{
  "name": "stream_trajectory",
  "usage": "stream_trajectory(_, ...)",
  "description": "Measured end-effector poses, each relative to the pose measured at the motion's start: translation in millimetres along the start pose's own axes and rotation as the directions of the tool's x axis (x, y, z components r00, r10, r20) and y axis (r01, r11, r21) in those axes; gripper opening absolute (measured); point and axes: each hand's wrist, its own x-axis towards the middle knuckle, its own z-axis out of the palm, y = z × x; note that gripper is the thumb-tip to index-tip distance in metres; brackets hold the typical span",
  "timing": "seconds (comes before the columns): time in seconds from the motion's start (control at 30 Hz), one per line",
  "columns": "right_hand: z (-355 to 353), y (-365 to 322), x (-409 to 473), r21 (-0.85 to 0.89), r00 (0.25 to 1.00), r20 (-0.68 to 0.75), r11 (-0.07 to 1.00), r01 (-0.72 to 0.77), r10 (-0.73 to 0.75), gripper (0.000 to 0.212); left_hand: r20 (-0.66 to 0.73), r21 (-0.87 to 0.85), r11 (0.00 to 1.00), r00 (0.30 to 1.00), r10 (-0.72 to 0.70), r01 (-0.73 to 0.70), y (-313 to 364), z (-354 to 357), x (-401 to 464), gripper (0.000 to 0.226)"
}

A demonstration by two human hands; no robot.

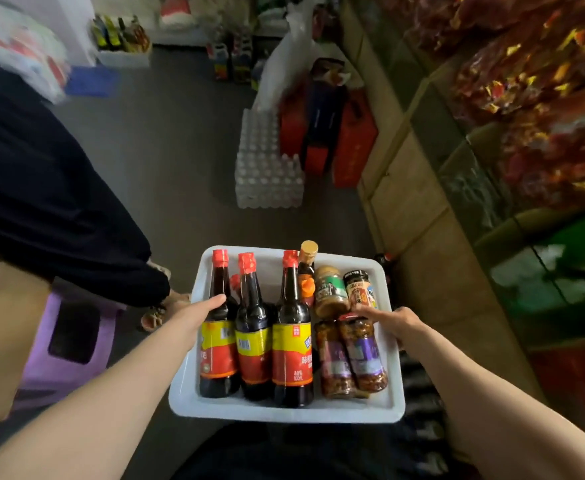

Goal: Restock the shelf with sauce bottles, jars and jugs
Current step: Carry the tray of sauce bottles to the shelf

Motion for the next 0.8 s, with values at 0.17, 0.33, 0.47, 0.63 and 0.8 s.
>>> stream_trajectory(0.17,2.6,-118.9,72.2,0.017,0.999,-0.016,0.999,-0.028,0.028,0.080,-0.025,0.038,0.999,0.999,0.034,-0.033,106.7,19.9,85.4,0.091)
stream_trajectory(0.33,11.3,-238.4,159.8,-0.042,0.999,0.049,0.999,0.007,-0.005,0.067,-0.082,-0.022,0.999,0.996,-0.027,0.025,187.7,41.0,166.4,0.112)
stream_trajectory(0.47,21.8,-330.7,217.0,-0.123,0.996,0.094,0.992,0.026,-0.015,0.069,-0.174,-0.037,0.997,0.981,-0.080,0.075,250.2,52.4,204.5,0.083)
stream_trajectory(0.63,45.4,-465.3,274.9,-0.220,0.996,0.081,0.975,0.039,-0.022,0.082,-0.215,-0.134,0.985,0.968,-0.133,0.105,344.2,53.6,255.9,0.083)
stream_trajectory(0.8,85.4,-587.3,335.0,-0.256,0.995,0.089,0.964,0.063,-0.042,0.089,-0.187,-0.188,0.979,0.975,-0.117,0.082,443.3,44.5,342.5,0.079)
